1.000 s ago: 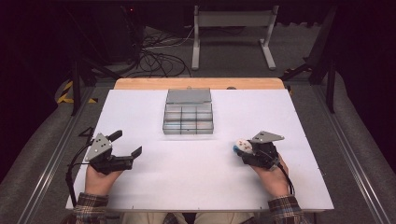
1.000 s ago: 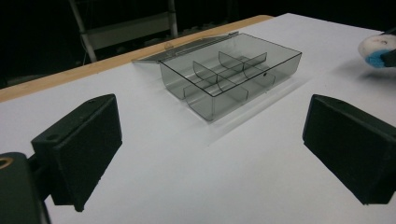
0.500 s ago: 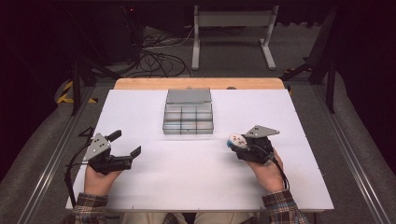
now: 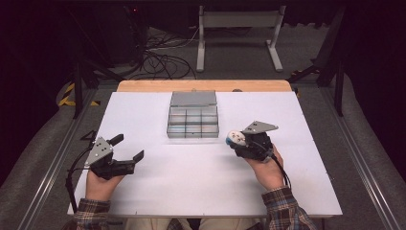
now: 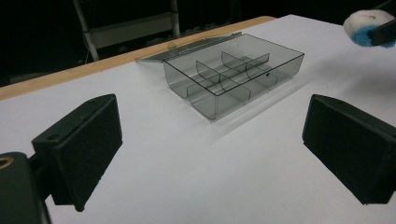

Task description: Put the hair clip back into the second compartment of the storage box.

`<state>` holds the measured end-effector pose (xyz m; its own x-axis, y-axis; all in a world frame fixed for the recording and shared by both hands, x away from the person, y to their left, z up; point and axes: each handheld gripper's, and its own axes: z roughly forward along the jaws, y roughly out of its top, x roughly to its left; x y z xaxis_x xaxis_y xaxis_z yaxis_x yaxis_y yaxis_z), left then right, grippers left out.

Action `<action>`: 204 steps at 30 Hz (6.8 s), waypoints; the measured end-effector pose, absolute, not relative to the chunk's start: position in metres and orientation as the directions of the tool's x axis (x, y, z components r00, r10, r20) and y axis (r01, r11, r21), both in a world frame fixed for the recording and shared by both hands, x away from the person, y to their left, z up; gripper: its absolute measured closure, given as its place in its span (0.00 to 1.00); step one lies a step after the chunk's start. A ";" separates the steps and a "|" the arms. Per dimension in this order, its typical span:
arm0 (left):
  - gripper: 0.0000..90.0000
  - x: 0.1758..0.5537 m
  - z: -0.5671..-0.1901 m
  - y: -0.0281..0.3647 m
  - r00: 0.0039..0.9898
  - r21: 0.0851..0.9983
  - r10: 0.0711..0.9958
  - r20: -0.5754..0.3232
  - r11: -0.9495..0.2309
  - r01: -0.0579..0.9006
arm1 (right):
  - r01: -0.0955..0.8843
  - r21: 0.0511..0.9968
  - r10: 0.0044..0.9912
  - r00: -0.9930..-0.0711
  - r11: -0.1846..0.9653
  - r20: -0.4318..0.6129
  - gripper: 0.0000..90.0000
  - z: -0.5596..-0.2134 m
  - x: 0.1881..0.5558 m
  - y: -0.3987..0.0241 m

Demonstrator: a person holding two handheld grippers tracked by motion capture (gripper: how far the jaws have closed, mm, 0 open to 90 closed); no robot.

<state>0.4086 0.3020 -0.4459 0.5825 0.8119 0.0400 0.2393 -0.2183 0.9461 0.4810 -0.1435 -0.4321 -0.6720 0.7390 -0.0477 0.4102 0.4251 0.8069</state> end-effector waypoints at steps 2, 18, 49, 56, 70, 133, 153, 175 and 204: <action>0.06 0.408 -0.446 0.301 0.581 0.946 0.813 0.041 -0.218 0.239 | 0.409 0.804 0.735 -0.676 0.431 -0.050 0.49 -0.431 0.484 -0.139; 0.06 0.408 -0.447 0.302 0.581 0.945 0.813 0.045 -0.223 0.239 | 0.387 0.794 0.706 -0.704 0.470 -0.075 0.49 -0.421 0.502 -0.105; 0.06 0.409 -0.450 0.301 0.587 0.944 0.809 0.039 -0.222 0.243 | 0.358 0.789 0.697 -0.707 0.500 -0.120 0.49 -0.418 0.529 -0.064; 0.06 0.409 -0.451 0.300 0.593 0.941 0.804 0.042 -0.231 0.247 | 0.349 0.785 0.686 -0.715 0.513 -0.131 0.49 -0.417 0.535 -0.055; 0.06 0.410 -0.452 0.298 0.603 0.933 0.795 0.066 -0.264 0.245 | 0.343 0.773 0.675 -0.723 0.534 -0.146 0.49 -0.417 0.550 -0.038; 0.06 0.410 -0.453 0.296 0.599 0.935 0.799 0.062 -0.257 0.246 | 0.451 0.732 0.722 -0.687 0.510 -0.080 0.48 -0.457 0.614 0.000; 0.06 0.410 -0.453 0.296 0.601 0.935 0.797 0.068 -0.261 0.241 | 0.461 0.754 0.740 -0.671 0.467 -0.048 0.32 -0.454 0.614 -0.005; 0.07 0.410 -0.453 0.295 0.602 0.934 0.796 0.065 -0.261 0.244 | 0.441 0.780 0.733 -0.680 0.444 -0.033 0.99 -0.433 0.600 -0.026; 0.07 0.409 -0.452 0.295 0.600 0.934 0.797 0.070 -0.264 0.241 | 0.476 0.731 0.757 -0.648 0.488 -0.083 1.00 -0.451 0.607 -0.007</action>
